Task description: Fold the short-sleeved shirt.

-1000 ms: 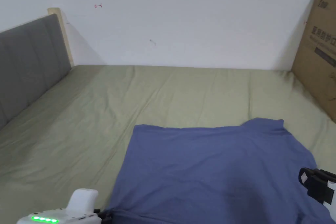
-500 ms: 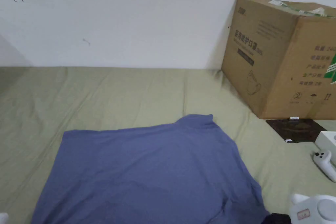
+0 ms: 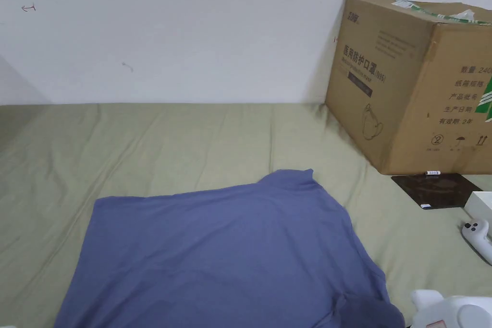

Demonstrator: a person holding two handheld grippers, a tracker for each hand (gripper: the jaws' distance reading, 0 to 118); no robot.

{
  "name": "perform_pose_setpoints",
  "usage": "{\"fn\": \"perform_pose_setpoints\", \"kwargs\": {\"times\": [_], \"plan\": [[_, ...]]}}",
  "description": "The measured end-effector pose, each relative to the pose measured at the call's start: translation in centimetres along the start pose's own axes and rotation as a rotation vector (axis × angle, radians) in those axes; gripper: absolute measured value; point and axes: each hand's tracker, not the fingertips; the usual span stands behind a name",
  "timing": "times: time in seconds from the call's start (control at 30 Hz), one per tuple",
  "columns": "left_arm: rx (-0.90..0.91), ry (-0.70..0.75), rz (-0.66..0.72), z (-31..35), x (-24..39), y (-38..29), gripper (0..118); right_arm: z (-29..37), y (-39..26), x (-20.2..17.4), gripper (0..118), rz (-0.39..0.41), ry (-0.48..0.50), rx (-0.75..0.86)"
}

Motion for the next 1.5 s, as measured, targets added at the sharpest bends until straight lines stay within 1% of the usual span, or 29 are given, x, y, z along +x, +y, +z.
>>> {"fn": "perform_pose_setpoints", "kwargs": {"times": [0.07,0.13,0.2,0.37,0.47,0.53,0.67,0.7,0.77,0.9,1.0,1.1,1.13,1.17,1.2,1.23,1.27,1.3,1.33,1.4,1.47,1.5], "plan": [[0.022,-0.012,-0.006,1.0,0.3,0.0,5,1.4,-0.3,0.2,3,-0.001,0.021,0.011],[0.036,-0.036,-0.033,1.6,-0.1,-0.1,5,2.5,-0.8,0.5,3,0.015,0.004,0.028],[0.033,-0.021,-0.060,1.7,-0.6,-0.5,5,4.4,-1.3,-0.1,3,0.024,-0.006,0.045],[0.028,-0.021,-0.073,2.9,-0.8,-1.0,5,6.6,-2.4,0.6,3,0.006,0.000,0.052],[0.034,-0.021,-0.073,4.3,0.6,-0.2,5,8.0,-2.6,0.1,3,-0.071,0.051,0.080],[0.036,-0.014,-0.075,4.4,1.0,1.1,5,8.9,-1.6,-0.4,3,-0.078,0.067,0.097],[0.047,0.004,-0.079,3.4,1.3,4.9,5,9.7,3.1,-1.7,3,-0.064,0.081,0.137],[0.044,0.009,-0.079,2.2,0.2,6.2,5,9.5,4.8,-1.9,3,-0.066,0.081,0.138],[0.029,0.022,-0.089,0.5,0.2,8.9,5,8.8,8.4,-2.3,3,-0.072,0.076,0.139],[0.001,0.051,-0.135,-3.6,0.4,13.8,5,6.3,15.6,-3.4,3,-0.048,0.053,0.119],[-0.026,0.072,-0.139,-7.2,0.2,16.8,5,3.0,20.5,-3.7,3,-0.078,0.045,0.065],[-0.062,0.072,-0.122,-10.7,-0.3,18.9,5,-0.6,24.0,-4.1,3,-0.117,0.013,0.049],[-0.075,0.066,-0.113,-11.6,-0.4,19.2,6,-1.8,24.8,-4.1,3,-0.137,-0.006,0.048],[-0.075,0.066,-0.107,-12.2,-0.4,19.4,15,-2.6,25.3,-4.4,5,-0.149,-0.022,0.057],[-0.075,0.072,-0.097,-12.7,-0.5,19.5,39,-3.1,25.6,-4.9,13,-0.143,-0.041,0.066],[-0.078,0.086,-0.080,-13.0,-0.7,19.5,92,-3.5,25.8,-5.4,52,-0.131,-0.085,0.088],[-0.089,0.081,-0.057,-13.3,-1.0,19.5,111,-3.9,25.7,-5.5,89,-0.111,-0.122,0.102],[-0.073,0.045,-0.019,-13.2,-1.4,19.3,112,-4.2,25.6,-5.9,110,-0.092,-0.152,0.111],[-0.039,0.014,0.005,-12.5,-1.6,19.3,109,-4.1,25.1,-6.1,117,-0.094,-0.140,0.143],[-0.038,0.016,0.025,-11.8,-1.7,19.0,109,-3.5,24.3,-6.3,117,-0.105,-0.119,0.165],[0.001,0.007,0.030,-10.5,-1.3,18.6,109,-2.2,23.0,-6.9,117,-0.118,-0.032,0.225],[0.032,0.004,0.030,-9.6,-0.9,18.5,109,-1.3,22.2,-7.3,117,-0.122,-0.005,0.264]]}}
